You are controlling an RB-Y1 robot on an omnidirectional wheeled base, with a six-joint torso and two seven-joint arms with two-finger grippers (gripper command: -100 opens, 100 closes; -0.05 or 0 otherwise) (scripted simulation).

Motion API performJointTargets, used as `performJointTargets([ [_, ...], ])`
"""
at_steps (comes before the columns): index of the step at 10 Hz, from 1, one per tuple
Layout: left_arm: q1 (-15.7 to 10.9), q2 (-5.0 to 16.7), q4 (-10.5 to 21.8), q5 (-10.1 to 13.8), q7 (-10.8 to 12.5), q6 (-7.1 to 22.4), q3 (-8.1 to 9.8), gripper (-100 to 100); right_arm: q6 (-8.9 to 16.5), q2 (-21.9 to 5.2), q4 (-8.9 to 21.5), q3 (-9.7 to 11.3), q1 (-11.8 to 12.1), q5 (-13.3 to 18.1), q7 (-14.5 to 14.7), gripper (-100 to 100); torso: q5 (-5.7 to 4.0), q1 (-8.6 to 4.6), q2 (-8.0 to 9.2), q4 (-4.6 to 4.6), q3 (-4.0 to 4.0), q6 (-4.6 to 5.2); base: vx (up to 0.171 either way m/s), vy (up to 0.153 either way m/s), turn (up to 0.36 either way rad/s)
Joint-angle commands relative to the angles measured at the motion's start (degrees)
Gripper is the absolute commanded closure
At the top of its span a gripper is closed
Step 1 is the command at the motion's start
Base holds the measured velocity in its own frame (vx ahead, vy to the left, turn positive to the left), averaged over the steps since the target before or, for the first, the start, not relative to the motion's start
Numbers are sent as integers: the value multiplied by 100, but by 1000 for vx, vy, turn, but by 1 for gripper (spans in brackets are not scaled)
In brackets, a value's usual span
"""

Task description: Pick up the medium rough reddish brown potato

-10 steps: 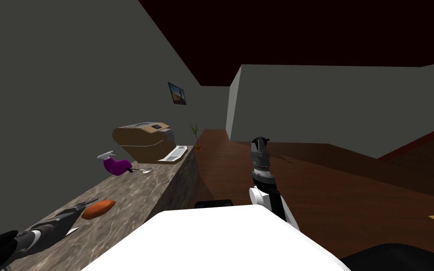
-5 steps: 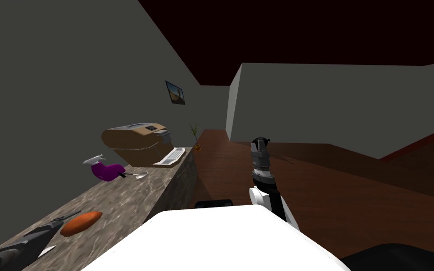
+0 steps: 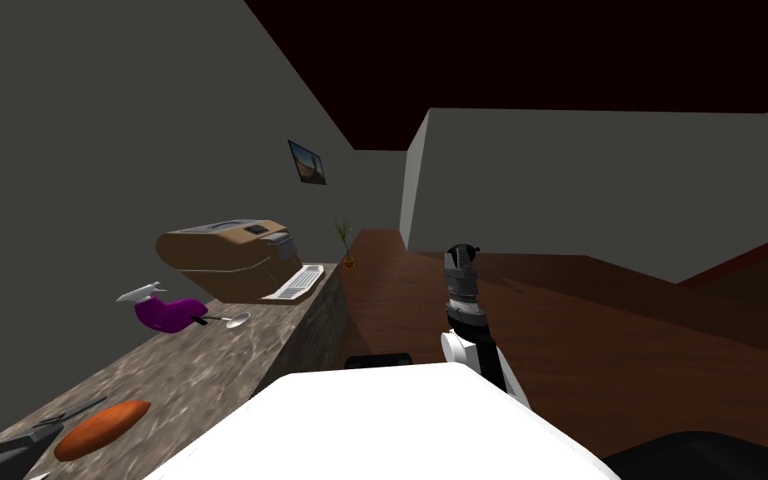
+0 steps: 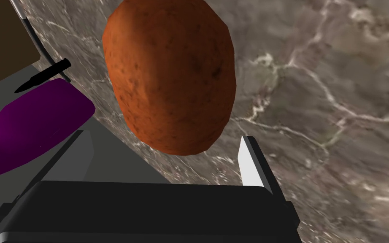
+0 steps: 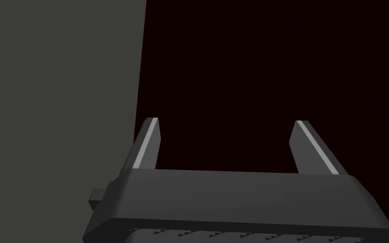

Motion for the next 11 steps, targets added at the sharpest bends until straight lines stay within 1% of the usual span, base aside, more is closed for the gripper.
performJointTargets([
  [1, 166, -197, 286, -114, 131, -286, -194, -100, 0, 0, 0, 0, 0, 0, 0, 0, 0, 0, 0, 0, 0, 0, 93, -8, -19],
  [2, 166, -197, 374, -114, 131, -441, -194, -100, 0, 0, 0, 0, 1, 0, 0, 0, 1, 0, -7, 0, -2, -3, 111, -7, 6],
  [3, 166, -197, 374, -114, 131, -537, -194, -100, 0, 0, 0, 0, 1, 0, 0, 0, 0, 0, -13, -2, -7, 0, 55, -5, 3],
  [4, 316, -376, 652, -231, 278, -747, -384, -100, 0, 0, 0, 0, 0, 0, 0, 0, 0, 0, -2, 0, -1, 1, 96, -3, -18],
  [5, 316, -376, 603, -231, 278, -858, -384, -100, 0, 0, 0, 0, 1, 0, 0, 0, 0, 0, -9, -1, -4, -1, 105, -24, 0],
  [6, 316, -376, 725, -231, 278, -977, -384, -100, 0, 0, 0, 0, 1, 0, 0, 0, 1, -5, -12, -2, -6, 0, 57, -21, 8],
  [7, 467, -555, 959, -349, 425, -1169, -574, -100, 0, 0, 0, 0, 0, 0, 0, 0, -2, -5, -1, 0, -1, 1, 104, -12, -16],
  [8, 467, -555, 1076, -349, 425, -1315, -574, -100, 0, 0, 0, 0, 1, 0, 0, 0, 0, -3, -10, -1, -4, -1, 106, -18, 3],
  [9, 467, -555, 1076, -349, 425, -1417, -574, -100, 0, 0, 0, 0, 1, 0, 0, 0, -1, -4, -12, -3, -7, 0, 54, -9, 5],
  [10, 617, -734, 1335, -467, 572, -1610, -763, -100, 0, 0, 0, 0, 0, 0, 0, 0, -1, -2, -1, 0, -1, 1, 97, -17, -21],
  [11, 617, -734, 1417, -467, 572, -1773, -763, -100, 0, 0, 0, 0, 1, 0, 0, 0, -1, -5, -8, -1, -4, -1, 103, -18, 7],
])
